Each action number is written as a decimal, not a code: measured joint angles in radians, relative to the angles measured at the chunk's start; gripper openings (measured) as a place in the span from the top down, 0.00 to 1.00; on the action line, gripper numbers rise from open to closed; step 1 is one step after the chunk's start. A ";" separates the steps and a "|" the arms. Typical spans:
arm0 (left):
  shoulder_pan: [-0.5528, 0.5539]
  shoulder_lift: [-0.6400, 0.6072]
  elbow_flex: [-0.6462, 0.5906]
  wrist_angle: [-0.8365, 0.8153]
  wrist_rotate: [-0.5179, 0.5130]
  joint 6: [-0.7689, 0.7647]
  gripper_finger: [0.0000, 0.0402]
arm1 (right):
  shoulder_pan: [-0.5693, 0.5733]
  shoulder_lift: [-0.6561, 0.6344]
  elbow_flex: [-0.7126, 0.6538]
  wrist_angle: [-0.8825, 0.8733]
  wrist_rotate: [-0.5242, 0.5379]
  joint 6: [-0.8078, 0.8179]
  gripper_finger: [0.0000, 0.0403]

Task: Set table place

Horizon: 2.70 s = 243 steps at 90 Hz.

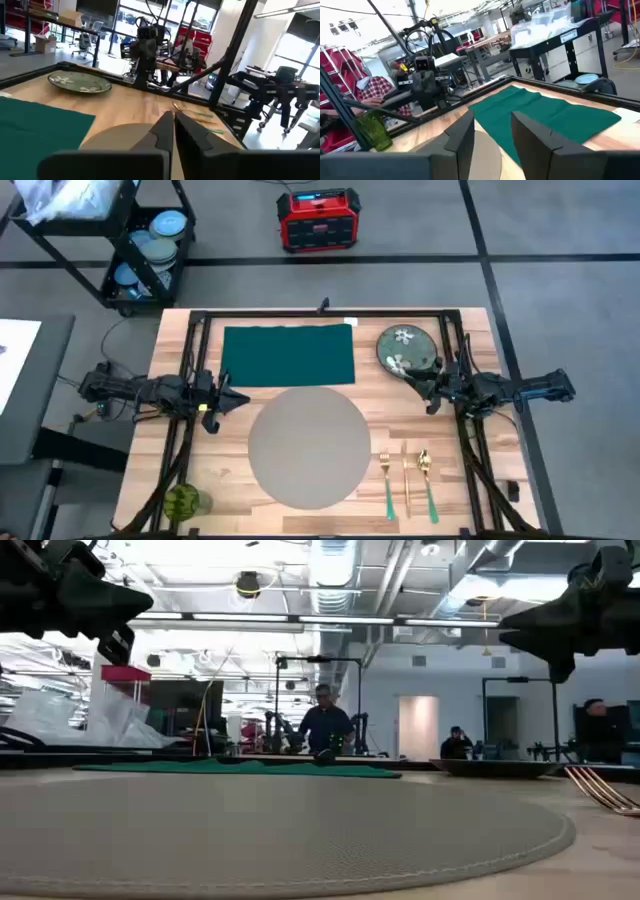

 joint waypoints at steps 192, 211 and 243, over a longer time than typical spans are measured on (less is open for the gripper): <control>0.000 0.022 0.027 0.140 -0.245 -0.164 1.00 | -0.006 0.001 0.014 0.046 0.001 0.067 0.71; 0.000 0.157 0.300 0.098 -0.314 -0.211 1.00 | -0.018 0.000 0.054 0.126 -0.057 0.103 0.71; 0.039 0.769 1.145 -1.119 -0.659 -0.291 1.00 | -0.028 0.311 0.821 -0.933 0.194 -0.146 0.81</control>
